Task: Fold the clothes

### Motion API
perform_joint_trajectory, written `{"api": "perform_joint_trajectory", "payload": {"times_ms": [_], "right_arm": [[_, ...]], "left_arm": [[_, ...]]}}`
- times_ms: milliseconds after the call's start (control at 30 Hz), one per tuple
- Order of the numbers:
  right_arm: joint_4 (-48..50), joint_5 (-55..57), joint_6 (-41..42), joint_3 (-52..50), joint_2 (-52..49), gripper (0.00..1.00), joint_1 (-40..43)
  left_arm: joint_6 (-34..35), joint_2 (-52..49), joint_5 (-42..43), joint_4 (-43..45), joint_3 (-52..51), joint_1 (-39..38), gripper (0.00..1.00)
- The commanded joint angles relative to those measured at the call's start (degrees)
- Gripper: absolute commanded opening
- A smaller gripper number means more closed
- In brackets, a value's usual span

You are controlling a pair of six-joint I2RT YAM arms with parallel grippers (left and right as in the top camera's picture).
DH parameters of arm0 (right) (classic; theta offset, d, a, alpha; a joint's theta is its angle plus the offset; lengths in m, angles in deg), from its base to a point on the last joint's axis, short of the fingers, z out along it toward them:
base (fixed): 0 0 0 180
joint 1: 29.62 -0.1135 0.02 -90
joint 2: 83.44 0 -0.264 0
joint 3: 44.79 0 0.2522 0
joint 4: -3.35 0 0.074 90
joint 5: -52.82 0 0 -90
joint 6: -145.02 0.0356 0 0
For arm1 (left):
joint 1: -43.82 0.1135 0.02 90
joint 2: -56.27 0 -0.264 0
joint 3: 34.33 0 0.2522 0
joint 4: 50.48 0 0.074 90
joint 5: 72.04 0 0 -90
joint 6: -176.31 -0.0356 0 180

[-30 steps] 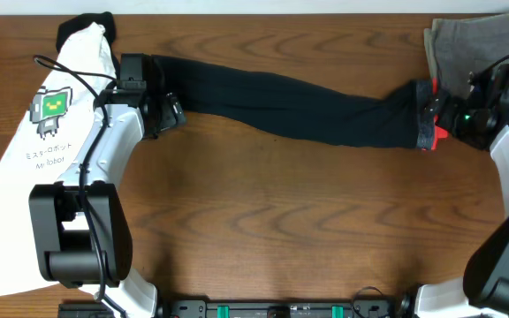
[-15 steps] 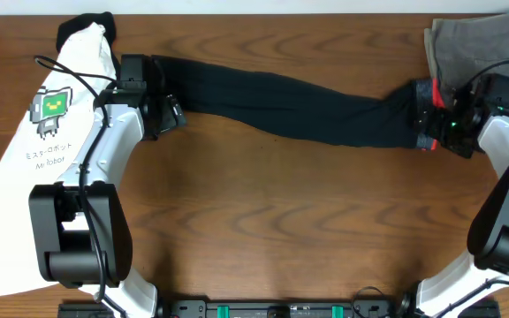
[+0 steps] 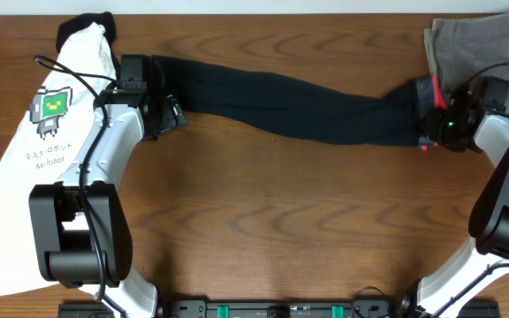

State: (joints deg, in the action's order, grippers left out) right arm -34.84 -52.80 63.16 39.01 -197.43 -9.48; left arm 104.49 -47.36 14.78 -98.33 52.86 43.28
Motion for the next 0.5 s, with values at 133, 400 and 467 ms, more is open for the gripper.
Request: {"api": "perform_joint_trajectory", "payload": {"times_ms": [133,400,467], "right_arm": [[-2.89,-3.52,2.19,0.09,0.09,0.02,0.7],[-10.27,-3.45,2.08,0.96,9.49,0.01,4.85],[-12.22,-3.19,2.03,1.09,12.37,0.01,6.47]], "left_arm": [[0.52,0.57,-0.24,0.02,0.68,0.2,0.98],[0.52,0.57,-0.24,0.04,0.68,0.2,0.98],[0.5,0.57,-0.24,0.07,0.68,0.2,0.98]]}}
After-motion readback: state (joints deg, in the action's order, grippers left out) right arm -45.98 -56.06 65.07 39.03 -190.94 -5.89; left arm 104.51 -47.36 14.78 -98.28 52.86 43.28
